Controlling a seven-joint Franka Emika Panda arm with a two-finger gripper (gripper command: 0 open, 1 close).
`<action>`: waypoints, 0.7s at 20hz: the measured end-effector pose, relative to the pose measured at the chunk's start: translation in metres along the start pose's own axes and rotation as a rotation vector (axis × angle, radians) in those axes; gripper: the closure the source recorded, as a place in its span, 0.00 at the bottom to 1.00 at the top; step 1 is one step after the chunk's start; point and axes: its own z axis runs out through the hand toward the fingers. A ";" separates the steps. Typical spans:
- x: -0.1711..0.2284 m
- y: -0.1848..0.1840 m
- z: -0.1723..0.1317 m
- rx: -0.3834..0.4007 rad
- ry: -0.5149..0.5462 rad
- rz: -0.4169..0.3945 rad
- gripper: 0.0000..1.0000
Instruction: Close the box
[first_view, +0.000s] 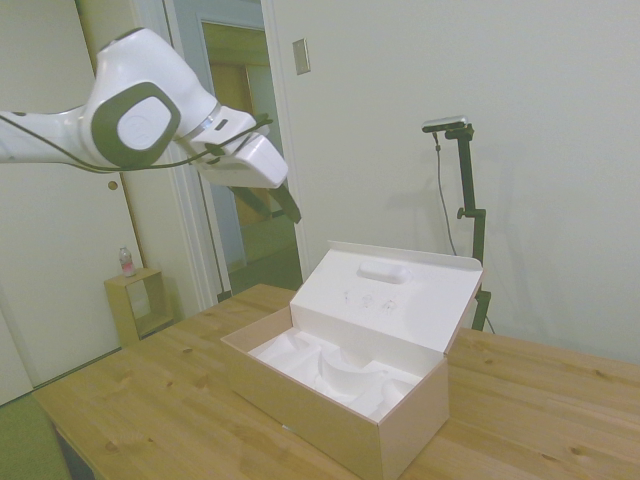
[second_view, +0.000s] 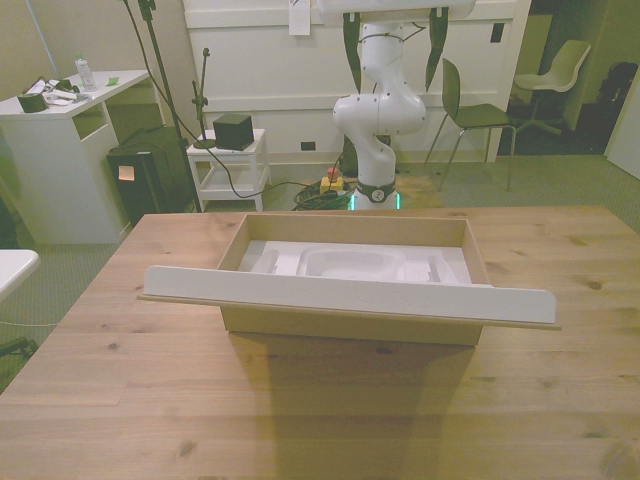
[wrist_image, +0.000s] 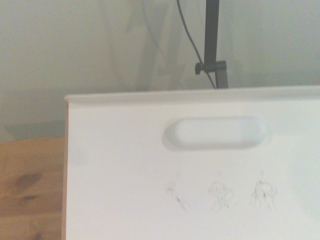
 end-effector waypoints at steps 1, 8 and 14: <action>0.009 -0.008 0.005 0.003 0.005 -0.002 0.00; 0.071 -0.052 0.028 0.016 0.068 -0.007 0.00; 0.106 -0.065 0.092 -0.029 0.044 0.015 0.00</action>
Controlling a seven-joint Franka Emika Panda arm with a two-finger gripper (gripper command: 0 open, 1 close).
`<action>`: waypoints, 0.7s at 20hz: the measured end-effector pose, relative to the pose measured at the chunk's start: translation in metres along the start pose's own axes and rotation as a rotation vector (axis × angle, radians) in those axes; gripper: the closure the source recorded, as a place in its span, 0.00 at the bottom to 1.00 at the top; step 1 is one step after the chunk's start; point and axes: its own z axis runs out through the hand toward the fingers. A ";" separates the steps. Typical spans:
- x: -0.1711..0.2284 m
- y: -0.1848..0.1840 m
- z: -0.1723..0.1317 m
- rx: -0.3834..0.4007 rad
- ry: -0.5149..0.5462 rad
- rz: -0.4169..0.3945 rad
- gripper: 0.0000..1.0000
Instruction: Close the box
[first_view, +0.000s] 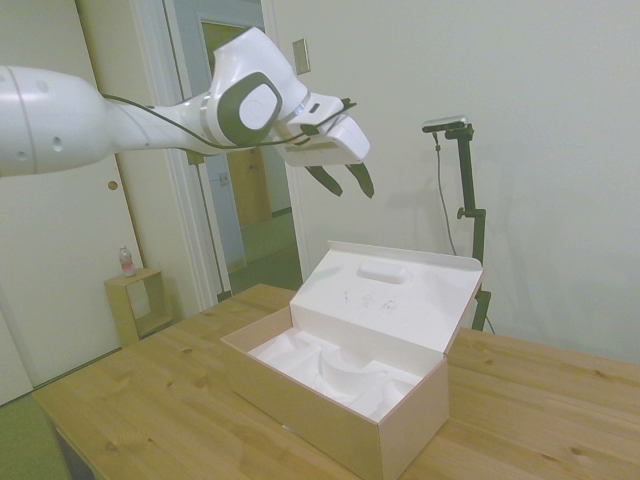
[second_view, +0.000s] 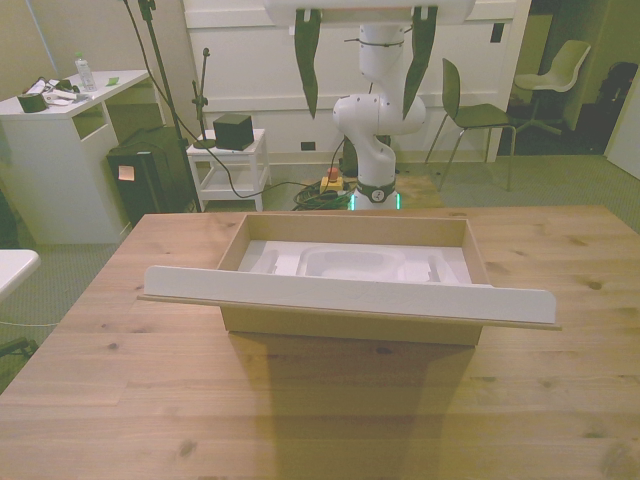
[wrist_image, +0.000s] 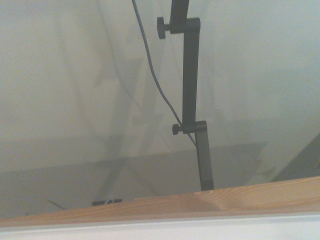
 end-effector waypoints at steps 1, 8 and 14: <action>0.003 -0.002 0.012 -0.006 -0.003 0.002 0.00; 0.015 -0.014 0.074 -0.032 0.002 0.005 0.00; 0.007 -0.032 0.121 -0.046 0.021 -0.009 0.00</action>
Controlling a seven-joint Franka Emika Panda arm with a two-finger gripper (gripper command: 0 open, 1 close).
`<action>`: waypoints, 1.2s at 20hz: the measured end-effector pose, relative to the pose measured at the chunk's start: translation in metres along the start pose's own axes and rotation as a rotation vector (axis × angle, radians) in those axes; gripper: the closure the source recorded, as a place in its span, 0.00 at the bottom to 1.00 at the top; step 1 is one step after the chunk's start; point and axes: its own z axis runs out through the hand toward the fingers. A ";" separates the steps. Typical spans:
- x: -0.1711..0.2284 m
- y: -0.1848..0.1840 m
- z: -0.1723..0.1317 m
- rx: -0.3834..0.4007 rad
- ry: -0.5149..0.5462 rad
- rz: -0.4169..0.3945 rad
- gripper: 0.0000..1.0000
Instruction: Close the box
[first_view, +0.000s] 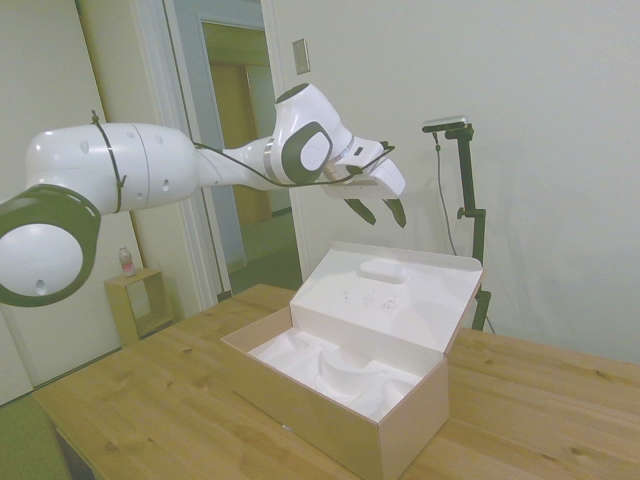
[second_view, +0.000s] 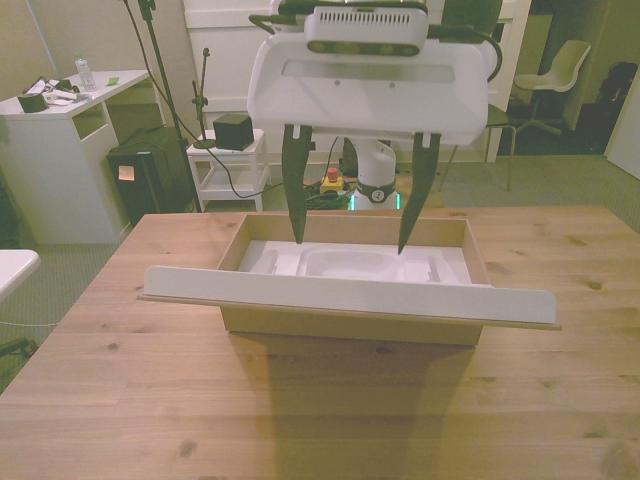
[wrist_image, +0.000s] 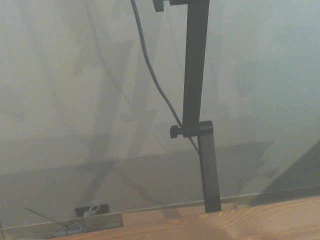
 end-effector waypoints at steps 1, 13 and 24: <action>-0.002 -0.004 0.007 -0.001 0.002 -0.003 0.00; -0.020 -0.013 0.104 -0.108 -0.058 -0.006 0.00; -0.014 0.008 -0.058 -0.200 -0.317 0.114 0.00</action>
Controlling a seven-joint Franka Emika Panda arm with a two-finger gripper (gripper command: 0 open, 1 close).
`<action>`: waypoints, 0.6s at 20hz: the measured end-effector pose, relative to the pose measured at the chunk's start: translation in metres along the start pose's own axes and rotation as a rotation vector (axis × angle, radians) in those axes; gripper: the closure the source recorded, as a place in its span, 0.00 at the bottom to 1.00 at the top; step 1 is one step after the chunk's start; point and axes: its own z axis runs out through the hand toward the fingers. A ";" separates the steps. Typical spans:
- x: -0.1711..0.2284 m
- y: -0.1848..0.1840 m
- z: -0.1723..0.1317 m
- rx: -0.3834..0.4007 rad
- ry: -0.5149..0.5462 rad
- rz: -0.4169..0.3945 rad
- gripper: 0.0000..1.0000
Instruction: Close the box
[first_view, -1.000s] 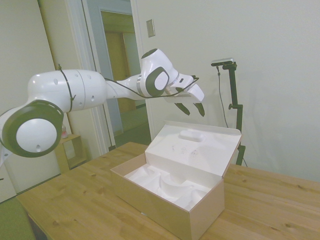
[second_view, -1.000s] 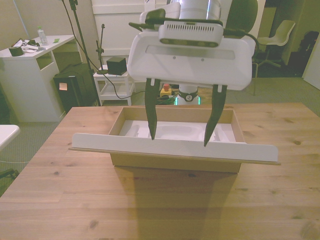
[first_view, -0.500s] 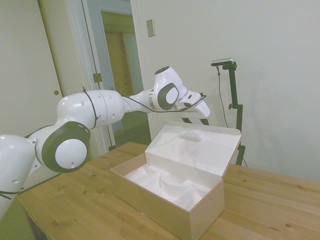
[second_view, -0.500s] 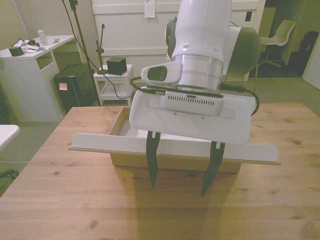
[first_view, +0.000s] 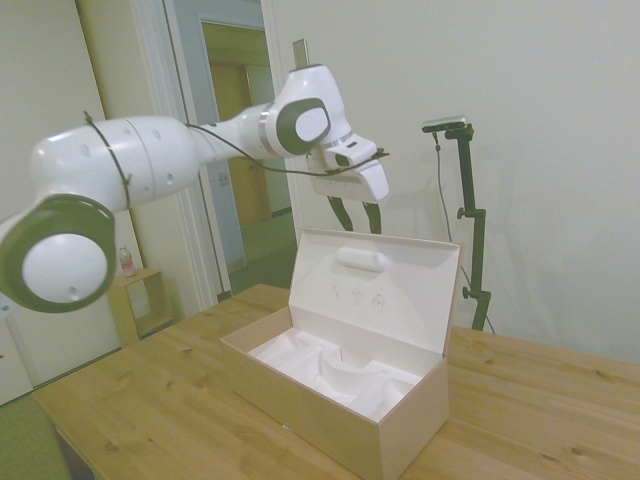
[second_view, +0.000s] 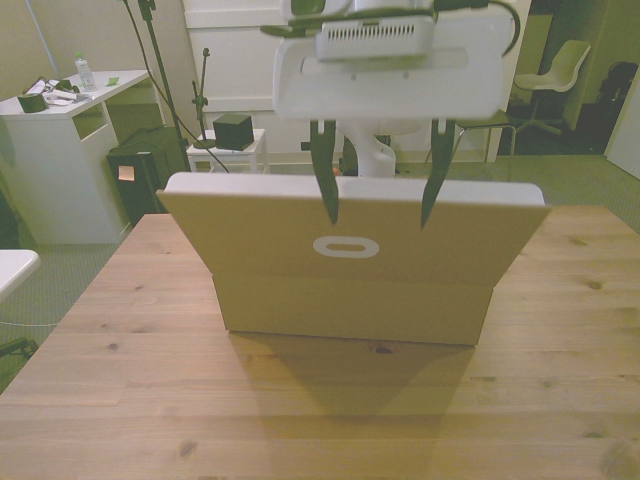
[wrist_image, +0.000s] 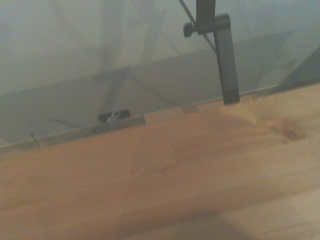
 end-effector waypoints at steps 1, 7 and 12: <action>-0.008 0.007 -0.009 -0.006 -0.023 0.000 0.00; -0.049 0.057 -0.049 -0.006 -0.116 0.019 0.00; -0.090 0.100 -0.058 -0.028 -0.156 0.011 0.00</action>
